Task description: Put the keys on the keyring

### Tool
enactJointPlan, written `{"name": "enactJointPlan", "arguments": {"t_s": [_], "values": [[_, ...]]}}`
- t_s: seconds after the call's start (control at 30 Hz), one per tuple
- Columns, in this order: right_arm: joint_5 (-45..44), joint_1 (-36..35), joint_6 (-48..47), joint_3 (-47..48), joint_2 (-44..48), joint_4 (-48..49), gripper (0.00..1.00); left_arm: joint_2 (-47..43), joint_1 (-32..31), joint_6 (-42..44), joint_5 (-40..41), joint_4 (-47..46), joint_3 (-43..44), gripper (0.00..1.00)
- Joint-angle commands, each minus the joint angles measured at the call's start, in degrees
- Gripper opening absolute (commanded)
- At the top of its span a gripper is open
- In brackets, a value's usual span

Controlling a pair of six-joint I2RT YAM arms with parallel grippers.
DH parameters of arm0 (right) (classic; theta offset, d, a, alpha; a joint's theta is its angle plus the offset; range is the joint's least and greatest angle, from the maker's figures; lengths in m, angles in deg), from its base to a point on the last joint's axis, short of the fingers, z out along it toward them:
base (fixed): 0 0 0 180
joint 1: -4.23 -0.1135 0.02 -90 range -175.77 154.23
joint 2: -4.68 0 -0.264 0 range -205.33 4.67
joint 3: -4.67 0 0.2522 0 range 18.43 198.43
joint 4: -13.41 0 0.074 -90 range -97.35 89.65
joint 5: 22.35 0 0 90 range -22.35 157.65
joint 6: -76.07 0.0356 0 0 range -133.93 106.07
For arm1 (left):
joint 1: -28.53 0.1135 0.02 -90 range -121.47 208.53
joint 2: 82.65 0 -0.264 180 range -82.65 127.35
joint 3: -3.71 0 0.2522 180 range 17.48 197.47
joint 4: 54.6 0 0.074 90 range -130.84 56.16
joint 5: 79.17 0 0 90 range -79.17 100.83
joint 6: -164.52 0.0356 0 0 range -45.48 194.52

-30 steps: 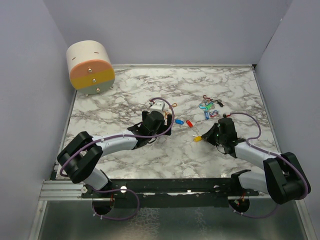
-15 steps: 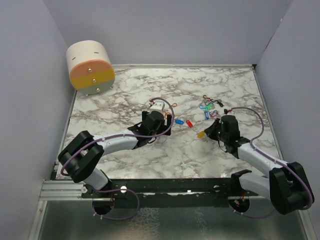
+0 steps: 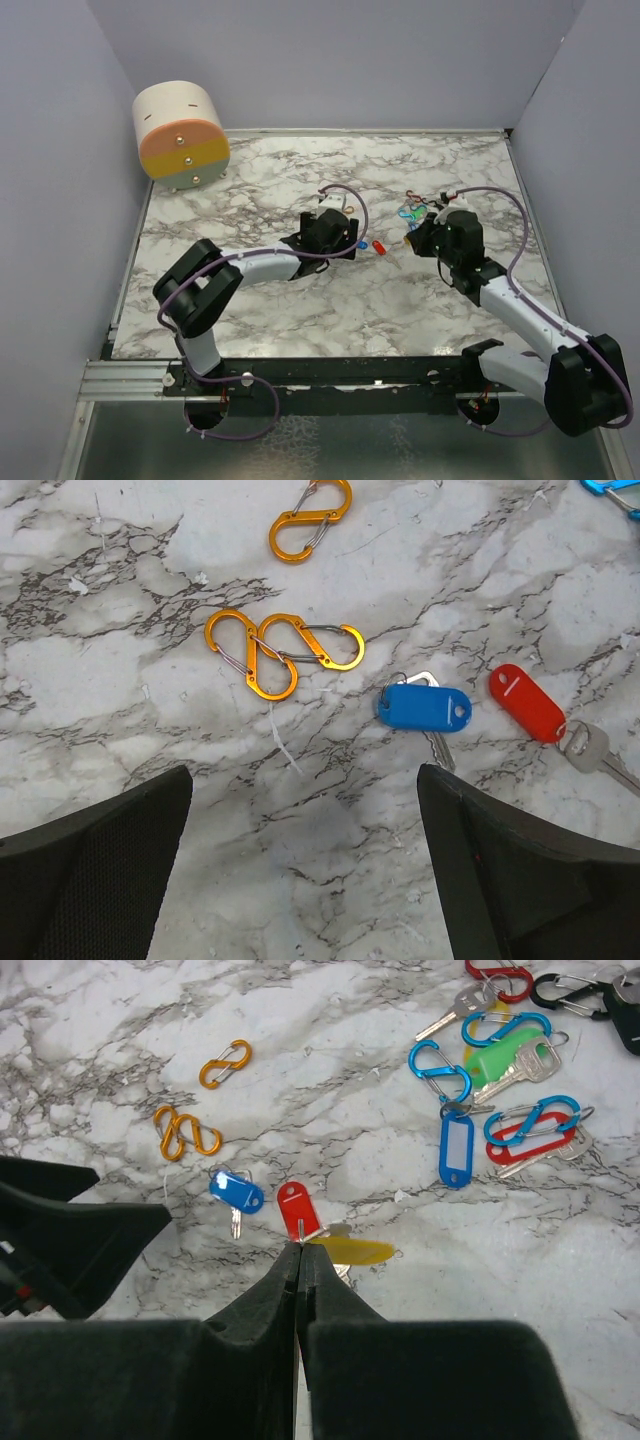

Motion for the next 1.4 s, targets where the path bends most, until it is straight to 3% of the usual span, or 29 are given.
{"name": "enactJointPlan", "arguments": {"t_s": [0.0, 0.23, 0.53, 1.0, 1.37], "values": [[1.7, -0.9, -3.9, 1.0, 0.9, -0.3, 0.01, 5.2, 0.2, -0.6, 2.7, 3.0, 4.3, 0.96], [2.7, -1.0, -4.2, -0.2, 3.1, 1.0, 0.01, 9.1, 0.4, -1.3, 7.1, 4.7, 6.6, 0.89], [3.3, -1.0, -4.0, -0.8, 3.7, 1.6, 0.01, 11.8, 0.7, -0.4, 11.8, 6.8, 9.0, 0.88], [3.7, -1.0, -4.0, -1.7, 4.5, 1.9, 0.01, 17.0, 4.0, 0.9, 11.5, 6.5, 12.5, 0.88], [3.7, -1.0, -3.9, -1.8, 4.4, 2.1, 0.01, 16.7, 6.1, 0.5, 10.5, 6.4, 9.9, 0.86]]}}
